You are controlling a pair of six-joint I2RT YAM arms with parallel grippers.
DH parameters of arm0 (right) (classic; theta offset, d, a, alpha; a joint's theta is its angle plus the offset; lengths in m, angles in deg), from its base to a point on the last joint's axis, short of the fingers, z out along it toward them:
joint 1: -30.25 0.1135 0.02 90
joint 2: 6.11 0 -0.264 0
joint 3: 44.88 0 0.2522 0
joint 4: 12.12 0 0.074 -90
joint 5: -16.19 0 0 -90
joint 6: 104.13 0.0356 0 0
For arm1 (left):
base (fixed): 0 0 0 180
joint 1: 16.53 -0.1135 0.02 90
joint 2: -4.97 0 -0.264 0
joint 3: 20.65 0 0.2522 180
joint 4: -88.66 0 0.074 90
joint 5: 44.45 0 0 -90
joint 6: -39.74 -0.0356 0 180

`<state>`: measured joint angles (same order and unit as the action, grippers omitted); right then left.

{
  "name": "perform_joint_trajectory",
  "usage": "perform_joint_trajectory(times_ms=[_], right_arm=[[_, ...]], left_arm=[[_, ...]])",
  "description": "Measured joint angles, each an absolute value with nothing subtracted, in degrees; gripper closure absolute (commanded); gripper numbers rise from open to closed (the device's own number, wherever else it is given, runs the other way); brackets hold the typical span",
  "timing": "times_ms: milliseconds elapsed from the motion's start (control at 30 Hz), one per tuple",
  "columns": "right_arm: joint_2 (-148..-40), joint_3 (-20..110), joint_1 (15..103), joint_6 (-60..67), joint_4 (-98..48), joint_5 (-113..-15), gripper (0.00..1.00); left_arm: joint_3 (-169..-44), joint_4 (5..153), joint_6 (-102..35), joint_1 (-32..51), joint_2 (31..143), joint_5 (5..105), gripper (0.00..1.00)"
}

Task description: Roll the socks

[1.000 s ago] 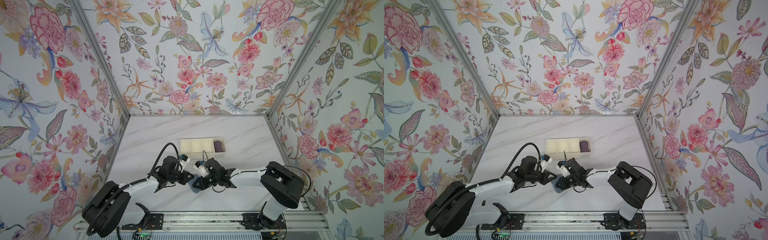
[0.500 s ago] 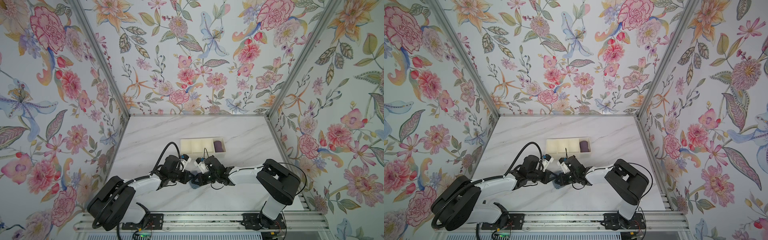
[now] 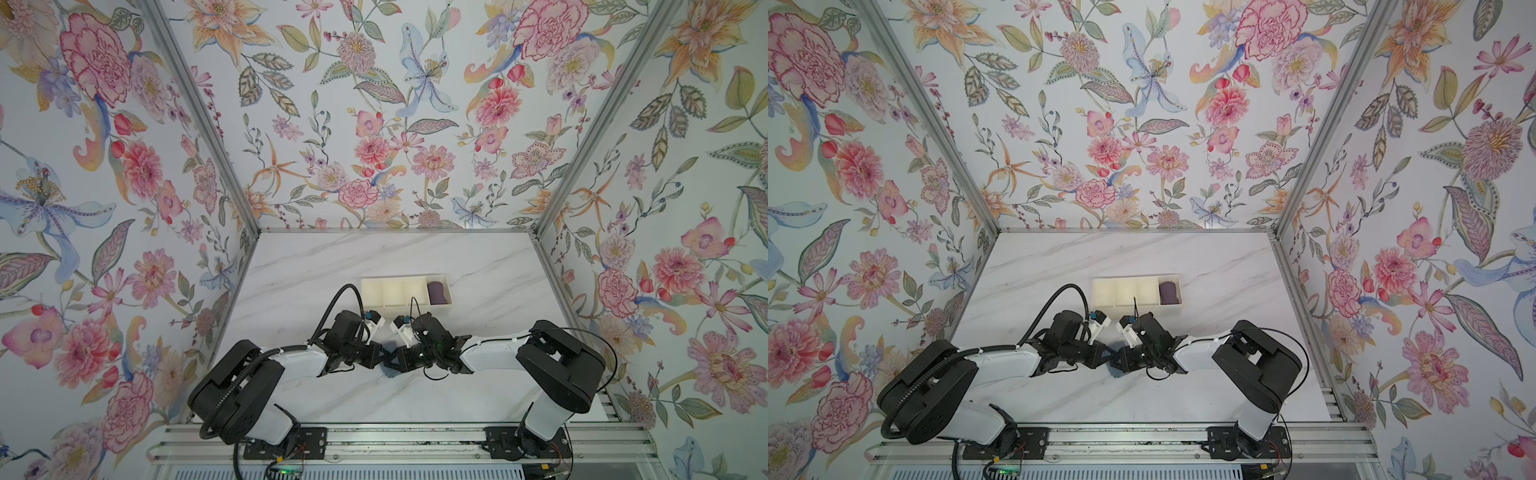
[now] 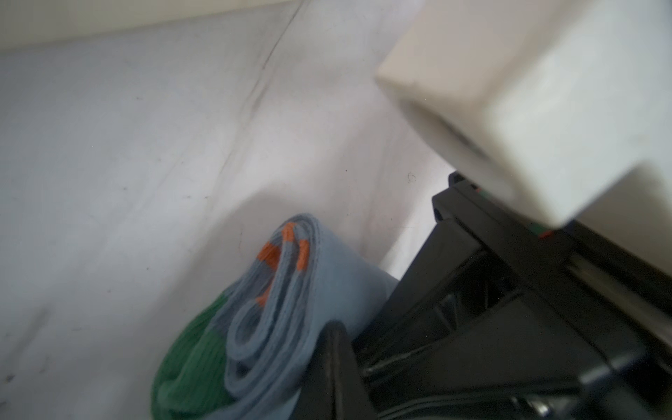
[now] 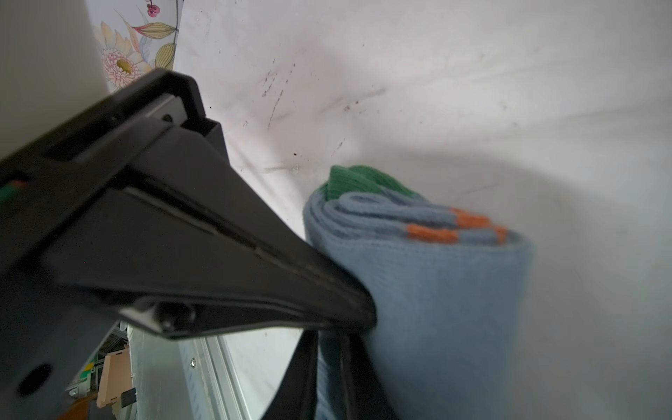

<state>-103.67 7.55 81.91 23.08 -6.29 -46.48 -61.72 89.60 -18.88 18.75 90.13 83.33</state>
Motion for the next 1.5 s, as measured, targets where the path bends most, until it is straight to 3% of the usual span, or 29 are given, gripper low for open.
perform_joint_trajectory(times_ms=[500, 767, 1033, 1500], right_arm=[[-95.4, 1.8, 81.4, 22.1, -5.4, -48.9, 0.74], [-88.1, 1.3, 76.8, 20.6, -10.0, -49.2, 0.70], [-91.5, 5.0, 71.1, 18.9, -18.7, -47.7, 0.65], [-98.2, 5.1, 69.9, 20.5, -15.8, -40.4, 0.60]], left_arm=[[-62.4, 92.2, -20.4, 19.2, 93.1, 84.3, 1.00], [-62.7, 93.2, -21.3, 19.5, 94.0, 84.2, 1.00], [-63.6, 94.3, -22.5, 19.5, 95.6, 84.2, 1.00], [-63.7, 94.3, -22.9, 19.5, 95.7, 84.2, 1.00]])
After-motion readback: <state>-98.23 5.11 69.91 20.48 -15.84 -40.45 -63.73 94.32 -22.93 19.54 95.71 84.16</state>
